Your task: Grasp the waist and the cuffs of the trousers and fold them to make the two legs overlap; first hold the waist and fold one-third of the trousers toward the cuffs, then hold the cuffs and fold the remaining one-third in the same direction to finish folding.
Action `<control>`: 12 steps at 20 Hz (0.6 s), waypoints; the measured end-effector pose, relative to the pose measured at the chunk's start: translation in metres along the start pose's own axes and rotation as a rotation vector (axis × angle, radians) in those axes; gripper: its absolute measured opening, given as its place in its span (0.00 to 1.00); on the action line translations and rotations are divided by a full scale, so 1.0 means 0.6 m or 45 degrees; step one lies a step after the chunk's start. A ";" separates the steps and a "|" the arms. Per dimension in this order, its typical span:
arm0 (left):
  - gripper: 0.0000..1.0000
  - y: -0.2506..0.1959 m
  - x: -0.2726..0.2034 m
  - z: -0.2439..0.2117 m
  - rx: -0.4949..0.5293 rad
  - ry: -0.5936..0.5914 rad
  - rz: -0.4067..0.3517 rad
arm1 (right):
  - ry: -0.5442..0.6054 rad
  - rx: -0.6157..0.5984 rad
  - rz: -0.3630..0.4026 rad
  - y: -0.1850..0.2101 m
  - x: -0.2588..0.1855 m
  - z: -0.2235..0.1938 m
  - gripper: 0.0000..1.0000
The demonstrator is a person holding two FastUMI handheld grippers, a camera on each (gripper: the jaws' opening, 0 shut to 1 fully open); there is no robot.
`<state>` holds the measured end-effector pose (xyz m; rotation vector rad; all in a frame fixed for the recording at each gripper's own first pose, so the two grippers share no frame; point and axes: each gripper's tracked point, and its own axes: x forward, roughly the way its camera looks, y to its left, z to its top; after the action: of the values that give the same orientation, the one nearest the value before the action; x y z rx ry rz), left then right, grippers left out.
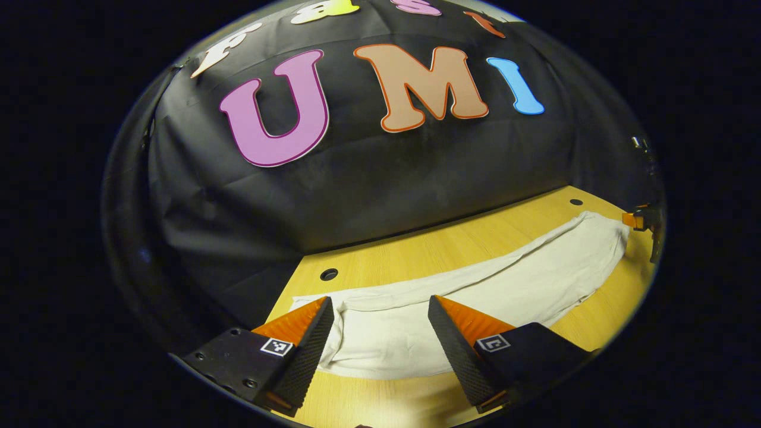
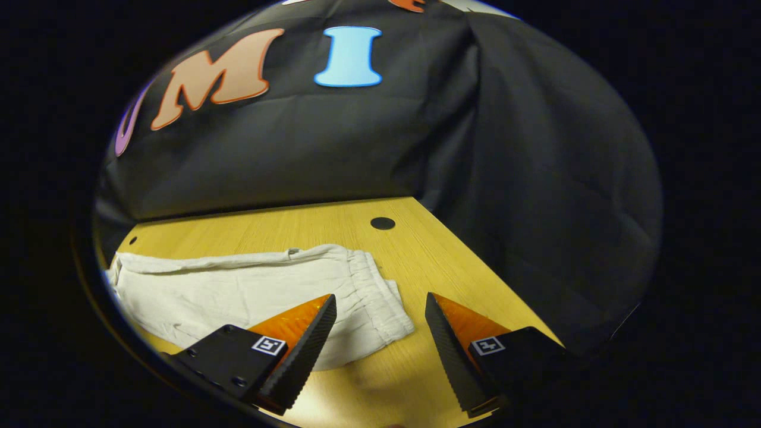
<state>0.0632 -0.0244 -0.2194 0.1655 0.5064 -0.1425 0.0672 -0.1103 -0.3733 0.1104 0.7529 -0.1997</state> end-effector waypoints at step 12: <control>0.96 -0.003 -0.038 -0.008 0.000 0.010 0.013 | 0.315 0.521 0.018 0.013 0.044 -0.085 0.91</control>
<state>0.0413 -0.0231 -0.2124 0.1690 0.5131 -0.1319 0.0538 -0.0978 -0.4281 0.5364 0.9490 -0.3296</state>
